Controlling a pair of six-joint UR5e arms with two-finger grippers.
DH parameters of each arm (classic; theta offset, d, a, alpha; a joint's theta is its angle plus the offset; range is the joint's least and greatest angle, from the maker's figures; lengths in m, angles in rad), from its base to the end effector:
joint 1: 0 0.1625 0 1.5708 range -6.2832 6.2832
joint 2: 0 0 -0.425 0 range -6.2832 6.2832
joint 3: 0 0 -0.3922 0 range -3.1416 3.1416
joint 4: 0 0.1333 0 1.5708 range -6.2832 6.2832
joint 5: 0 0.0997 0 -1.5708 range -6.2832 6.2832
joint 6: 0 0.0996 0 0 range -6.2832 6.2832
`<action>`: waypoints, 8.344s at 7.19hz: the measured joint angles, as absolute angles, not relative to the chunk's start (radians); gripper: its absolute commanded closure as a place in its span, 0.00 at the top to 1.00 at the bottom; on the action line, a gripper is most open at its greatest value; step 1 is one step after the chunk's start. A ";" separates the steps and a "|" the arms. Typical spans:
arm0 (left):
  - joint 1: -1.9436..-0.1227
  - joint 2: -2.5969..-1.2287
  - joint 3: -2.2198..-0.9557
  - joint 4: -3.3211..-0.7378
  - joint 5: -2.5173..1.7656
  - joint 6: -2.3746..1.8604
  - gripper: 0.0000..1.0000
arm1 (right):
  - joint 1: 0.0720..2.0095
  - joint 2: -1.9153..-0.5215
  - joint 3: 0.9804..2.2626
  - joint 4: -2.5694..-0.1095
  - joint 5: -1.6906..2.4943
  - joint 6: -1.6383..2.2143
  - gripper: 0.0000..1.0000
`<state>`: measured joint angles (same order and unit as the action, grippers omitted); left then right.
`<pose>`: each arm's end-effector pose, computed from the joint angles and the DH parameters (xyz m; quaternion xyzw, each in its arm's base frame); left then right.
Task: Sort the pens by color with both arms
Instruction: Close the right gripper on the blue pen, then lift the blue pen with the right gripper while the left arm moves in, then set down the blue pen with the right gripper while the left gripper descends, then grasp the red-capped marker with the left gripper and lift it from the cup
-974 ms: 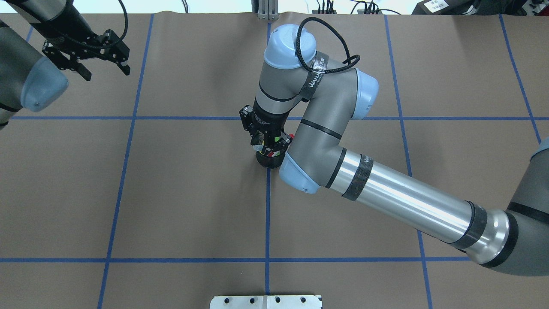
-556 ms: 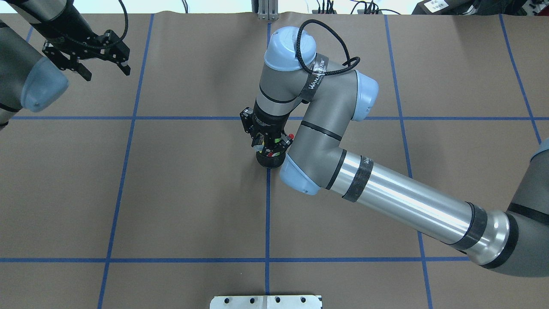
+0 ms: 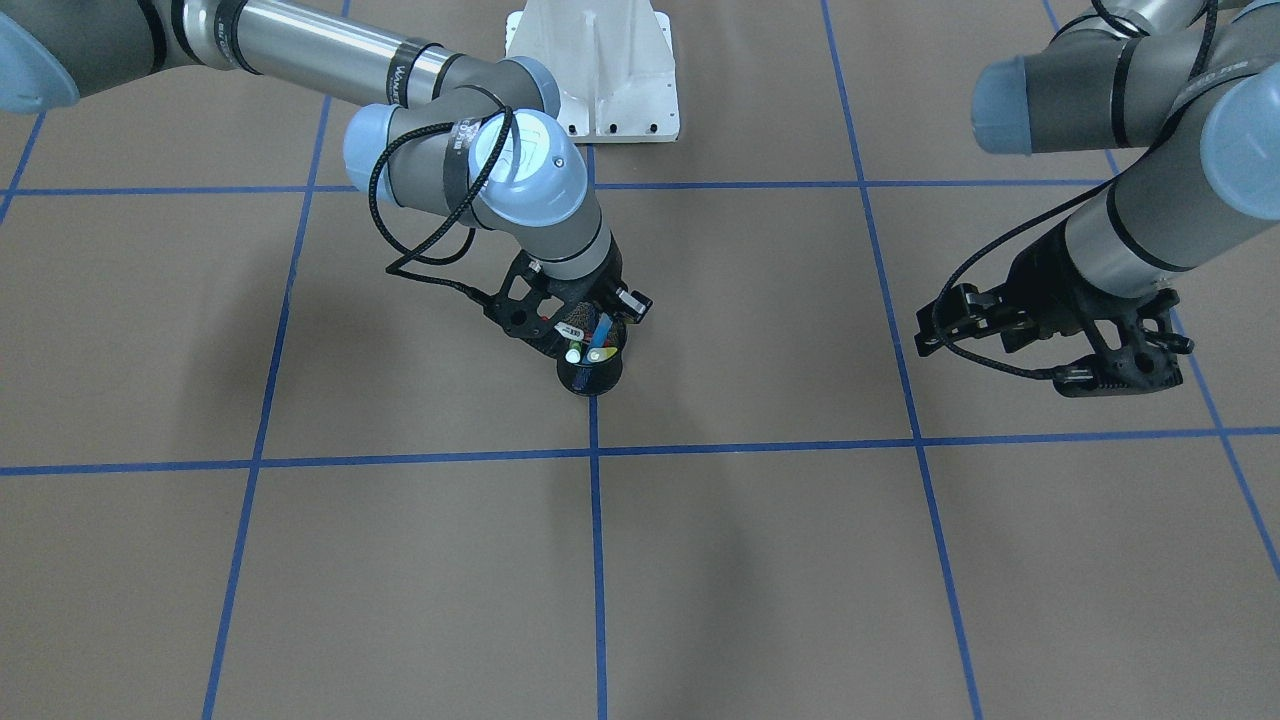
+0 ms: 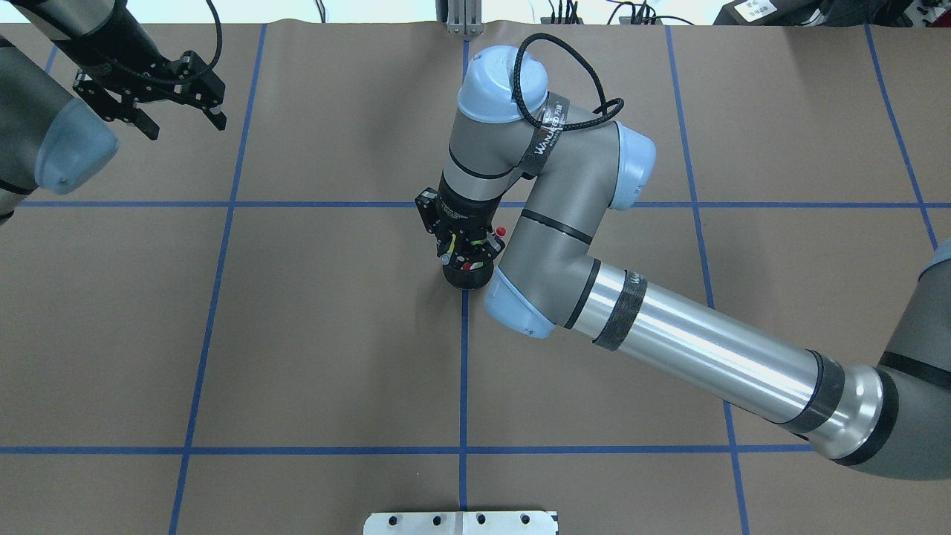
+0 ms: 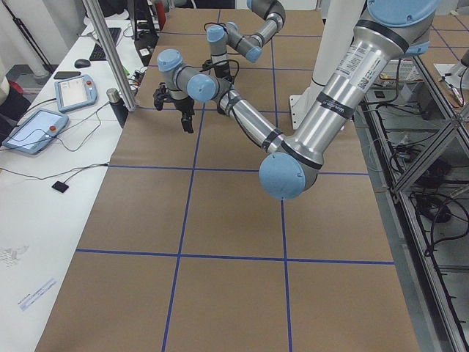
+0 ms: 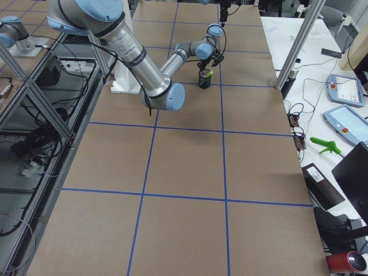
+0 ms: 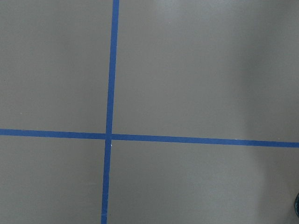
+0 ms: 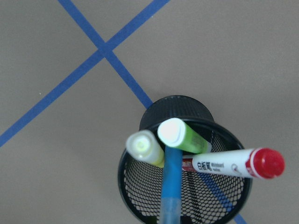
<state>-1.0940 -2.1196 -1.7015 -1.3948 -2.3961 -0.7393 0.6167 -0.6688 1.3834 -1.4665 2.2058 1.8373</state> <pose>0.2434 -0.6022 0.2897 -0.0346 0.4491 -0.0171 0.8926 -0.5741 -0.4980 0.1510 -0.2161 -0.4223 0.2601 0.8410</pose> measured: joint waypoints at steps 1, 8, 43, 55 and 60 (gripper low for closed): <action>-1.094 -2.119 -1.703 -1.395 -2.396 -0.740 1.00 | 0.617 -0.669 1.385 -1.466 2.206 1.838 0.06; -1.063 -2.211 -1.693 -1.396 -2.397 -0.875 1.00 | 0.701 -0.670 1.433 -1.476 2.348 1.859 0.07; -0.500 -2.675 -1.320 -1.477 -1.710 -2.567 0.60 | 0.808 -0.946 1.450 -1.244 2.029 1.136 0.99; -0.507 -2.686 -1.319 -1.474 -1.704 -2.568 0.08 | 1.000 -1.039 1.473 -1.415 2.159 1.224 0.99; -0.514 -2.699 -1.403 -1.393 -1.711 -2.508 0.00 | 0.997 -1.011 1.482 -1.462 2.165 1.226 0.99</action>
